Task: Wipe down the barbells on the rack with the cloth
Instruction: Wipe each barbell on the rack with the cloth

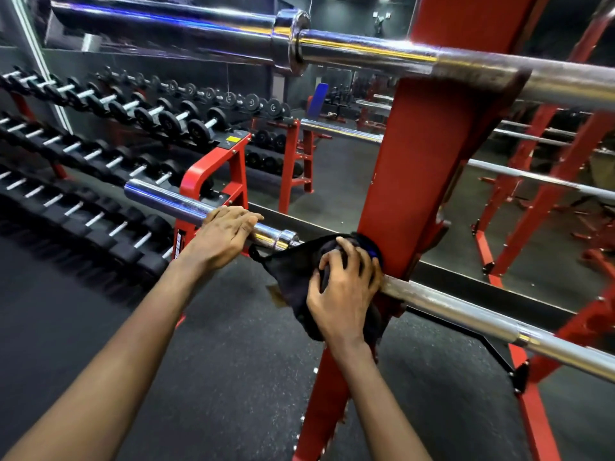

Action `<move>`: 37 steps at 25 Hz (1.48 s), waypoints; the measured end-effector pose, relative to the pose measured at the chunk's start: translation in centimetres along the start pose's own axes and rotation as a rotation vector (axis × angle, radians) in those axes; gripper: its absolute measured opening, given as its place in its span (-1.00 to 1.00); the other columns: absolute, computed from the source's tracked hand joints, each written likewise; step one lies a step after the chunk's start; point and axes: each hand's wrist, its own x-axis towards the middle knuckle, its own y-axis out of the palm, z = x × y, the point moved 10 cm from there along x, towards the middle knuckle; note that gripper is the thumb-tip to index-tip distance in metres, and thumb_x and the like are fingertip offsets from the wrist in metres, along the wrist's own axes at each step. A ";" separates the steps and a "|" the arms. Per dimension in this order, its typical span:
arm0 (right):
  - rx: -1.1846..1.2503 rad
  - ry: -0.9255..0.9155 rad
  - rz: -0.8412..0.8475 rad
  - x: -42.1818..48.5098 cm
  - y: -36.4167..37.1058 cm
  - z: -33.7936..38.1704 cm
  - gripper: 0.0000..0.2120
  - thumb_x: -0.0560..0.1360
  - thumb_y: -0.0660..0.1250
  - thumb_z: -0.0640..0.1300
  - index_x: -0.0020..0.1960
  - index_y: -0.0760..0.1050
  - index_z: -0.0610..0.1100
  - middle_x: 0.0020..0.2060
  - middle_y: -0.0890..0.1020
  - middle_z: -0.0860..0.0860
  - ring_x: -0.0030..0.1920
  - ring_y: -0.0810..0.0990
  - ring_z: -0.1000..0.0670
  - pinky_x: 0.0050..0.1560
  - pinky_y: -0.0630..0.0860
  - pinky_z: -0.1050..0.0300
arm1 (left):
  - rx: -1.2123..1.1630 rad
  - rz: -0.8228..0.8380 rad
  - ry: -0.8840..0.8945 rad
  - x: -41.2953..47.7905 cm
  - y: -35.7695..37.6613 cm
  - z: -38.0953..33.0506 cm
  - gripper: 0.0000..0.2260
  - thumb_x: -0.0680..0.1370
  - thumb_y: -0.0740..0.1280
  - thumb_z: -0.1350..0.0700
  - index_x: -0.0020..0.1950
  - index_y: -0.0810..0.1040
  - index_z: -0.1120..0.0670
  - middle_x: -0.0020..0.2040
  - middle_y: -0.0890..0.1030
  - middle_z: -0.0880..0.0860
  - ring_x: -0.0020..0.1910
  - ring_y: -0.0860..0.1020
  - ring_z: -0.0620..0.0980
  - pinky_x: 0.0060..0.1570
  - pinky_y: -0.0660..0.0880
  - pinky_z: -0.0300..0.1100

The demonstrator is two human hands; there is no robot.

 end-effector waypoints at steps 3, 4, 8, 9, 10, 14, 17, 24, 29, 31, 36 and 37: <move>0.076 -0.109 -0.045 0.0 -0.3 0.3 -0.66 0.25 0.44 -0.24 -0.01 0.55 0.00 0.32 0.58 0.09 0.33 0.48 -0.06 0.45 0.32 -0.06 | 0.000 0.013 -0.010 0.2 -1.2 2.9 -0.40 0.65 -0.20 -0.27 0.41 0.51 -0.12 0.32 0.52 -0.11 0.41 0.34 -0.08 0.47 0.07 -0.13; 0.099 -0.113 -0.073 0.0 -0.8 -0.1 -0.64 0.25 0.44 -0.27 0.00 0.55 0.00 0.30 0.59 0.10 0.31 0.51 -0.05 0.41 0.35 -0.04 | 0.005 0.027 0.002 0.3 -1.2 3.6 -0.40 0.65 -0.20 -0.27 0.41 0.50 -0.13 0.30 0.51 -0.12 0.41 0.34 -0.08 0.48 0.07 -0.11; 0.121 0.051 -0.184 0.6 -1.5 -0.4 -0.64 0.33 0.40 -0.18 0.12 0.60 0.02 0.26 0.62 0.13 0.25 0.58 -0.09 0.38 0.34 0.00 | -0.008 0.021 0.042 0.7 -1.0 3.9 -0.48 0.66 -0.12 -0.21 0.41 0.50 -0.13 0.25 0.52 -0.11 0.37 0.33 -0.10 0.49 0.04 -0.07; 0.079 0.072 -0.182 0.7 -0.9 0.7 -0.66 0.39 0.39 -0.07 0.17 0.61 0.02 0.27 0.61 0.12 0.26 0.56 -0.09 0.41 0.33 -0.02 | -0.020 0.019 0.047 0.8 -0.8 3.9 -0.47 0.65 -0.12 -0.22 0.40 0.51 -0.13 0.23 0.53 -0.11 0.37 0.34 -0.09 0.49 0.03 -0.07; 0.029 0.069 -0.154 0.9 0.1 2.0 -0.63 0.43 0.40 0.07 0.22 0.61 0.02 0.30 0.59 0.10 0.29 0.53 -0.08 0.43 0.31 -0.05 | -0.024 0.016 0.056 0.8 -0.6 3.9 -0.46 0.64 -0.14 -0.23 0.40 0.51 -0.15 0.22 0.54 -0.11 0.37 0.35 -0.08 0.49 0.02 -0.08; -0.011 -0.078 0.021 1.3 2.8 3.7 -0.49 0.45 0.48 0.18 0.35 0.55 0.05 0.40 0.51 0.13 0.38 0.45 -0.03 0.46 0.30 -0.06 | -0.043 -0.024 0.112 0.9 -0.5 4.0 -0.45 0.62 -0.14 -0.24 0.37 0.53 -0.16 0.15 0.56 -0.09 0.31 0.41 -0.04 0.44 0.06 -0.03; 0.166 -0.115 0.112 1.4 2.2 1.9 -0.58 0.46 0.53 -0.18 0.29 0.60 0.01 0.39 0.53 0.13 0.40 0.47 0.01 0.46 0.36 -0.03 | -0.054 -0.051 0.129 0.9 -0.5 3.7 -0.45 0.62 -0.13 -0.23 0.35 0.56 -0.15 0.14 0.57 -0.06 0.29 0.43 0.00 0.40 0.05 -0.04; 0.178 0.246 -0.304 2.0 -1.9 0.6 -0.62 0.39 0.43 -0.31 0.18 0.50 -0.14 0.18 0.48 -0.04 0.21 0.52 0.03 0.29 0.45 0.16 | -0.059 -0.066 0.158 1.2 -0.1 4.0 -0.46 0.63 -0.12 -0.23 0.34 0.56 -0.16 0.12 0.57 -0.03 0.24 0.42 0.08 0.33 0.11 -0.01; 0.028 0.012 -0.203 1.3 2.3 5.7 -0.65 0.49 0.38 -0.15 0.27 0.59 -0.04 0.26 0.60 0.06 0.31 0.55 0.01 0.41 0.41 -0.06 | -0.054 -0.051 0.154 1.2 -0.2 4.0 -0.46 0.64 -0.14 -0.23 0.36 0.53 -0.16 0.17 0.55 -0.01 0.28 0.39 0.07 0.36 0.07 -0.03; -0.074 -0.003 -0.216 0.7 1.7 4.2 -0.63 0.53 0.37 -0.10 0.34 0.58 0.02 0.34 0.58 0.10 0.39 0.51 0.07 0.49 0.30 -0.11 | -0.051 -0.046 0.162 1.1 -0.2 3.8 -0.47 0.64 -0.14 -0.22 0.37 0.52 -0.16 0.18 0.55 -0.01 0.29 0.39 0.07 0.34 0.05 -0.05; -0.072 0.217 -0.388 -1.3 0.0 1.5 -0.63 0.55 0.36 -0.08 0.35 0.57 0.04 0.40 0.55 0.10 0.45 0.47 0.00 0.50 0.27 -0.22 | -0.053 -0.061 0.158 1.1 -0.4 3.9 -0.50 0.66 -0.11 -0.19 0.35 0.54 -0.15 0.15 0.56 -0.01 0.28 0.40 0.05 0.36 0.05 -0.05; -0.059 0.238 -0.393 -1.1 0.8 2.5 -0.64 0.55 0.35 -0.02 0.34 0.58 0.04 0.40 0.55 0.09 0.47 0.45 -0.03 0.52 0.25 -0.24 | -0.059 -0.066 0.158 1.0 -0.4 3.9 -0.52 0.66 -0.09 -0.19 0.35 0.54 -0.14 0.14 0.56 -0.02 0.28 0.40 0.05 0.37 0.05 -0.05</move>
